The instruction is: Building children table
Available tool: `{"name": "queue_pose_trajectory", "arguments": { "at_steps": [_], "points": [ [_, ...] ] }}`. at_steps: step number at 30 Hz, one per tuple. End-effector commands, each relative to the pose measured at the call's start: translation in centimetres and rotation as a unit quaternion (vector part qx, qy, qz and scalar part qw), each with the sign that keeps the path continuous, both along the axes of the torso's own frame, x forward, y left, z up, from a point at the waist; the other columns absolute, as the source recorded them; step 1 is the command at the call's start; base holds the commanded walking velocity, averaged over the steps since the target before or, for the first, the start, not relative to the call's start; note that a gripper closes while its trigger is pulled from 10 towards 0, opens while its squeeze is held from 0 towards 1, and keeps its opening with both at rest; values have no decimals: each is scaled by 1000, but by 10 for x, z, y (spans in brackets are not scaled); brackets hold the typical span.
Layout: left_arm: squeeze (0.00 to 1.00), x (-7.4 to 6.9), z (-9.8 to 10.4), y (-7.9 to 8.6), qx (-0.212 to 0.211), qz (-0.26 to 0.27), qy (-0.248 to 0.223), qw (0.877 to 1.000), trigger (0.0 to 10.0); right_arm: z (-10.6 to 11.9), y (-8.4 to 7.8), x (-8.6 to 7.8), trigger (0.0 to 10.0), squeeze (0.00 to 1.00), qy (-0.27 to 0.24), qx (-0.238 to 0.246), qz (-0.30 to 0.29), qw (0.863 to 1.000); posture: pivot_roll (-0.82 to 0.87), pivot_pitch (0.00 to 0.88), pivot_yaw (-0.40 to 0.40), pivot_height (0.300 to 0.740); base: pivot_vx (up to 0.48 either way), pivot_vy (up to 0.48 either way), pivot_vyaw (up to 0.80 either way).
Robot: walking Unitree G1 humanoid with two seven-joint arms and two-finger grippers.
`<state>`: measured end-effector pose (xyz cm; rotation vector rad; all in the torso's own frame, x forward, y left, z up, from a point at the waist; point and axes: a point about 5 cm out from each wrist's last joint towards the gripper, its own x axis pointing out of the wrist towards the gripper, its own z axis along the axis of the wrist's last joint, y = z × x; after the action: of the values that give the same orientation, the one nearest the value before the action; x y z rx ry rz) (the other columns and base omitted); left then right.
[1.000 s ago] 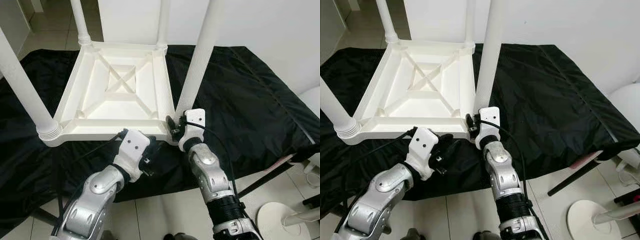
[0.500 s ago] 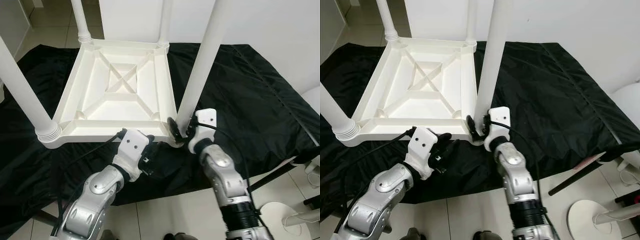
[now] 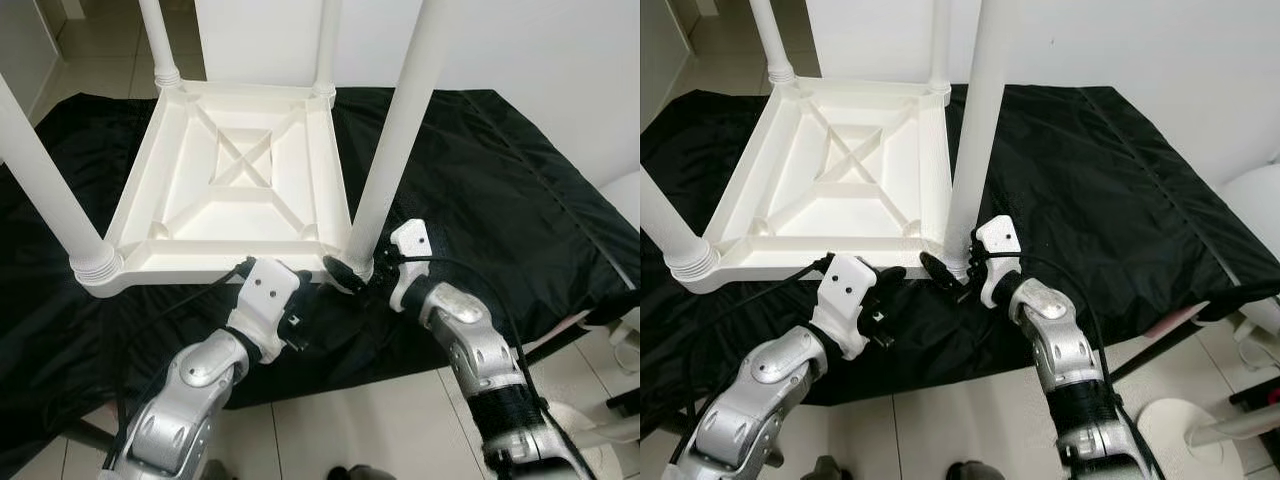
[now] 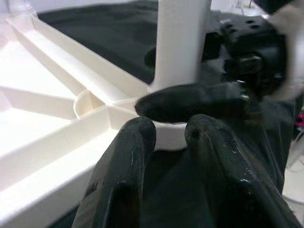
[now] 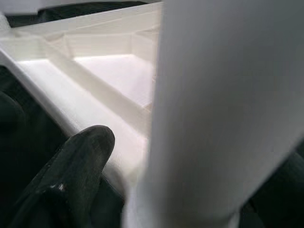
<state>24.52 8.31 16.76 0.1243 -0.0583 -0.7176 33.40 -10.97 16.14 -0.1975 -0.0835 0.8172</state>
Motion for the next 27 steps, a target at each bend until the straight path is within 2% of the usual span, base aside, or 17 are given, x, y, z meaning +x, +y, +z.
{"name": "queue_pose_trajectory", "arguments": {
  "at_steps": [1,2,3,4,15,16,23,27],
  "points": [
    [0,-1,-3,-2,0,-8,8,1000,10000,-8,2,0,10000,0,5,-24,16,1000,-7,78,-34,740,0,0,0],
    [0,-1,-3,-2,0,-8,8,1000,10000,-8,2,0,10000,0,5,-24,16,1000,-7,78,-34,740,0,0,0],
    [0,0,-3,-2,-1,-6,7,1000,10000,-10,0,3,2824,0,12,-32,16,999,-2,80,-39,740,0,0,0],
    [0,0,-2,-2,-1,-4,6,1000,10000,-12,-1,6,0,0,17,-37,20,999,2,82,-42,740,0,0,0],
    [0,-1,-2,-1,-4,2,8,1000,10000,-23,-12,10,0,0,30,-57,15,998,3,98,-45,740,0,0,0],
    [0,0,-2,-1,-5,2,9,1000,10000,-24,-12,9,10000,0,33,-53,14,998,-1,103,-42,740,0,0,0],
    [0,0,-2,-1,-5,0,10,1000,10000,-23,-10,7,10000,0,43,-24,2,999,-5,105,-39,740,0,0,0],
    [0,0,-2,-1,-5,-1,10,1000,10000,-22,-6,7,10000,0,49,-1,-48,998,-7,107,-40,740,0,0,0]
  ]
}}
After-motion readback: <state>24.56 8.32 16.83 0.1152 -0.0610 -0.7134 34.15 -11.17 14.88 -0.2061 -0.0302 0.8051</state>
